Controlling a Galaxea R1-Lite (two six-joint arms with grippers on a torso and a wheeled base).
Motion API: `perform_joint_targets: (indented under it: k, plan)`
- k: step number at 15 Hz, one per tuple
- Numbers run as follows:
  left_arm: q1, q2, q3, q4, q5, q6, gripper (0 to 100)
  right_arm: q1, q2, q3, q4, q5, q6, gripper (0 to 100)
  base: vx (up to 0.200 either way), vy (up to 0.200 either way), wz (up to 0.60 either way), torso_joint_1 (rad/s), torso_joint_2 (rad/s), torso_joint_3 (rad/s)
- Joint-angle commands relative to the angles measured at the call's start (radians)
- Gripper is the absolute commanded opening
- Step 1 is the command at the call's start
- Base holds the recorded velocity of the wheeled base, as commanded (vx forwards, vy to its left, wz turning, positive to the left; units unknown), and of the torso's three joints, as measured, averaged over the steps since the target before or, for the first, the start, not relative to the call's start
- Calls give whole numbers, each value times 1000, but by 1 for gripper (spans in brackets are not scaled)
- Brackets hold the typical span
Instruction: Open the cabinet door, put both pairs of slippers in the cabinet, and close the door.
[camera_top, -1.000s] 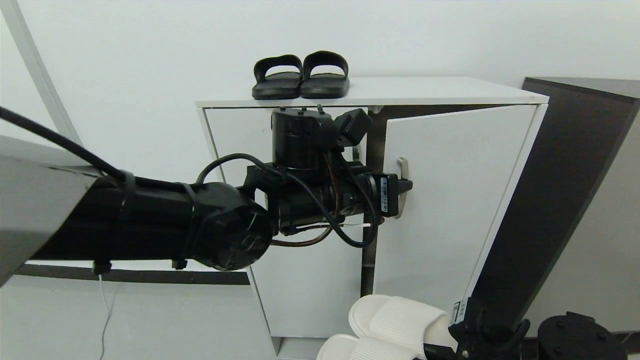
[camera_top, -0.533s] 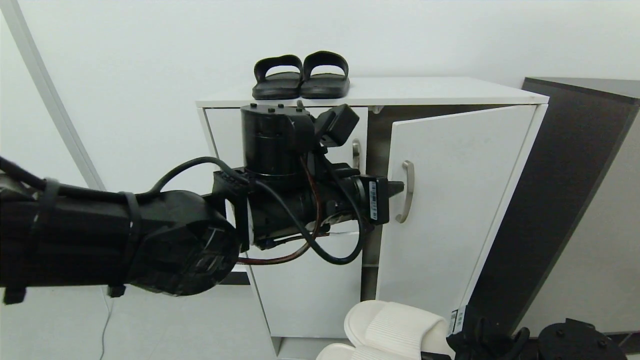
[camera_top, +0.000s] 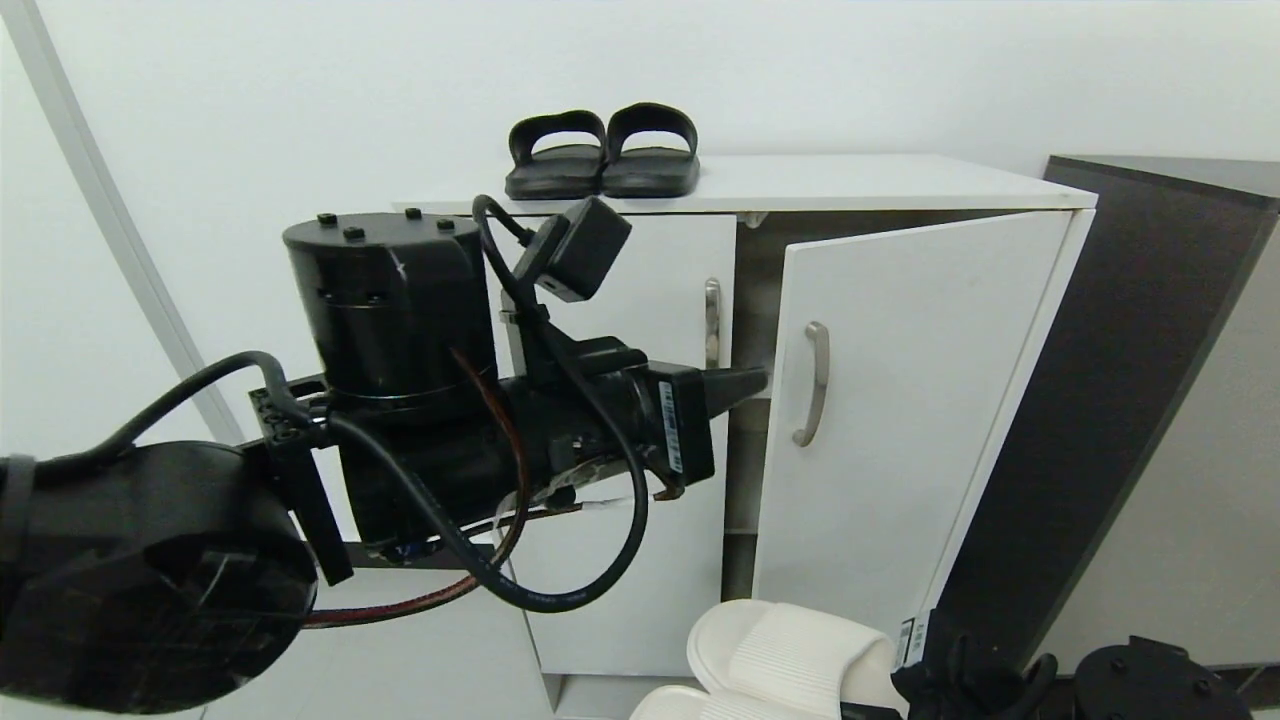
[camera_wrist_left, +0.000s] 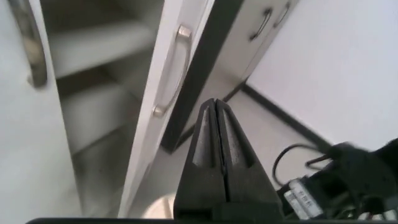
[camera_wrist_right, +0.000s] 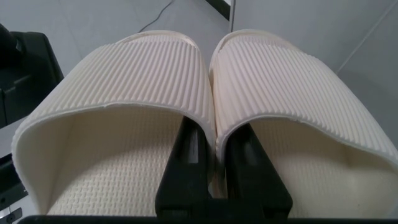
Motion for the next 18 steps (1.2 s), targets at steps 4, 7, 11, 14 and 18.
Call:
perform_joint_targets:
  k: [4,7,11,14,18]
  plan:
    - [84,155,-25,-147,-1,-18,0,38,3,14,2,2,0,0,0,0,0,0,0,0]
    - [94,232,-97,-147,-1,-19,0,45,11,25,0,5,1,0,0,0,0,0,0,0]
    - [91,346,-245,-150,-9,-61,0,62,34,34,-1,5,0,0,0,0,0,0,0,0]
    - [86,404,-314,-148,-18,-61,0,62,44,39,-3,5,0,0,0,0,0,0,0,0]
    - [91,416,-338,-148,-12,-62,0,64,54,40,-3,5,0,0,0,0,0,0,0,0]
